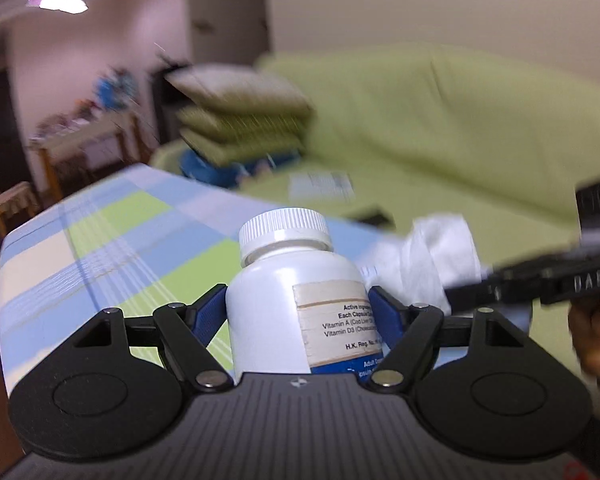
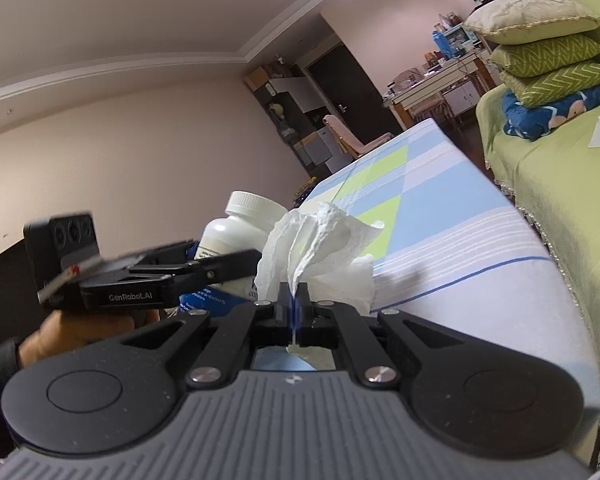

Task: Clean container
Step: 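Turn the held bottle upright with the left gripper, cap up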

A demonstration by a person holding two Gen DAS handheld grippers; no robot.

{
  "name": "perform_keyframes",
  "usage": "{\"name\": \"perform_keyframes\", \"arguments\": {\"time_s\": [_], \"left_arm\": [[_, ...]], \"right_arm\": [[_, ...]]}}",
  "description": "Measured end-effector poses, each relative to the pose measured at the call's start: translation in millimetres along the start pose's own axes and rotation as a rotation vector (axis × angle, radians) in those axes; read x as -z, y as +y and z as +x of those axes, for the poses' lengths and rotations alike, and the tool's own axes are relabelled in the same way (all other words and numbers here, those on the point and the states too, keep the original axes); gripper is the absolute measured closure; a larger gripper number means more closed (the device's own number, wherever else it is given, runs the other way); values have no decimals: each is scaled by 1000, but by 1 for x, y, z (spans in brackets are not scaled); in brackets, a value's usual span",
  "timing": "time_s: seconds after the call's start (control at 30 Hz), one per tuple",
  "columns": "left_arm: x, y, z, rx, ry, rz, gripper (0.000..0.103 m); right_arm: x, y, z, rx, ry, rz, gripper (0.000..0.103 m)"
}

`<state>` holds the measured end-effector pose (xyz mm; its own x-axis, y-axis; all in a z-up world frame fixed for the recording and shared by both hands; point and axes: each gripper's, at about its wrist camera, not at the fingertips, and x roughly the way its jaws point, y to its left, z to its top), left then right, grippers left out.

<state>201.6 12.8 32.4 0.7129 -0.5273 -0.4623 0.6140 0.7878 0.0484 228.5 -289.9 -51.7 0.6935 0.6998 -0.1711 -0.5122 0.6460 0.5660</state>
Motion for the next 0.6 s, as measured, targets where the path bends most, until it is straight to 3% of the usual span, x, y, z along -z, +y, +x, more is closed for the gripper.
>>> {"name": "perform_keyframes", "arguments": {"time_s": [0.1, 0.2, 0.6], "left_arm": [[21, 2, -25, -43, -124, -57, 28], [37, -4, -48, -76, -218, -43, 28], [68, -27, -83, -140, -296, -30, 28]], "right_arm": [[0, 7, 3, -6, 9, -13, 103], [1, 13, 6, -13, 14, -20, 103], [4, 31, 9, -25, 22, -61, 103]]}}
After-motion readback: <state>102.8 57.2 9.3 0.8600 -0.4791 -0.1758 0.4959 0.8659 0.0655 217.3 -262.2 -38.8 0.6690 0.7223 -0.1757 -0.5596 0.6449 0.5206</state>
